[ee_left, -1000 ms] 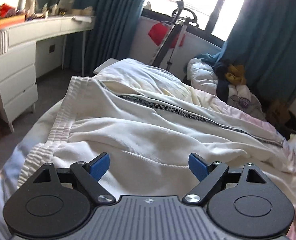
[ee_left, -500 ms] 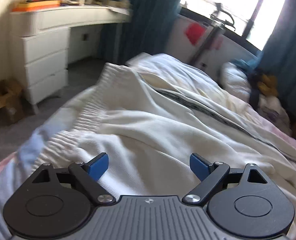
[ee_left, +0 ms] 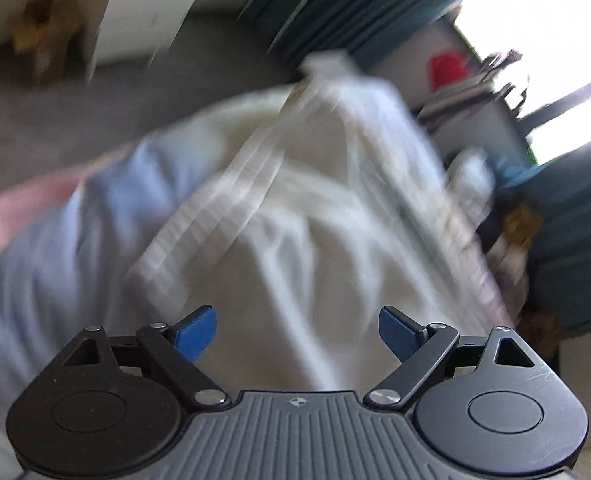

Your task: Fold clothes

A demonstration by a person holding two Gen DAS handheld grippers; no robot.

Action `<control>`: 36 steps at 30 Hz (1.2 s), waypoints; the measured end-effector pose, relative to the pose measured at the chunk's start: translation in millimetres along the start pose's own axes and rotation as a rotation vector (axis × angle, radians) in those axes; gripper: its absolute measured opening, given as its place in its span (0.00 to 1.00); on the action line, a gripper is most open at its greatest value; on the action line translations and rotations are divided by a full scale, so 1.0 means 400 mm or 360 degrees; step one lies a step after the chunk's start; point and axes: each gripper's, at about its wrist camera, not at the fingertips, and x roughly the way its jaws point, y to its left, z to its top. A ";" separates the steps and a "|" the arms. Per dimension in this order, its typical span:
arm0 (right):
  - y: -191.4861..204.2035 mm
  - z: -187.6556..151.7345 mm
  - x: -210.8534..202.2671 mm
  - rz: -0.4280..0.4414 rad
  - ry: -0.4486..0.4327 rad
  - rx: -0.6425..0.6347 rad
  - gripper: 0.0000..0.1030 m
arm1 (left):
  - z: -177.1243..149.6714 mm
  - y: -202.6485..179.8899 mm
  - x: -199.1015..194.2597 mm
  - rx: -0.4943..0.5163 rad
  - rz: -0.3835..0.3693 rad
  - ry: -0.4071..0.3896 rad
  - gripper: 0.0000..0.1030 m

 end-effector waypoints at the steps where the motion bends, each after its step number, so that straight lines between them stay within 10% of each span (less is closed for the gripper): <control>1: 0.015 -0.002 -0.006 0.0000 -0.0014 -0.0043 0.08 | -0.001 0.010 0.007 -0.0031 0.0035 0.0073 0.87; 5: 0.052 -0.011 -0.019 -0.0030 -0.0043 -0.0166 0.08 | 0.001 0.047 0.050 -0.0224 0.0183 0.0267 0.84; 15: 0.067 -0.026 0.018 -0.0105 -0.0035 -0.0117 0.08 | 0.010 0.103 0.100 -0.0520 0.0199 0.0111 0.80; 25: 0.118 -0.057 0.044 -0.0155 -0.0057 -0.0178 0.08 | 0.008 0.067 0.069 -0.0478 0.0130 -0.0054 0.33; 36: -0.007 -0.005 0.058 -0.0195 0.0005 0.0063 0.08 | 0.005 0.031 -0.027 -0.0422 -0.0124 -0.0269 0.07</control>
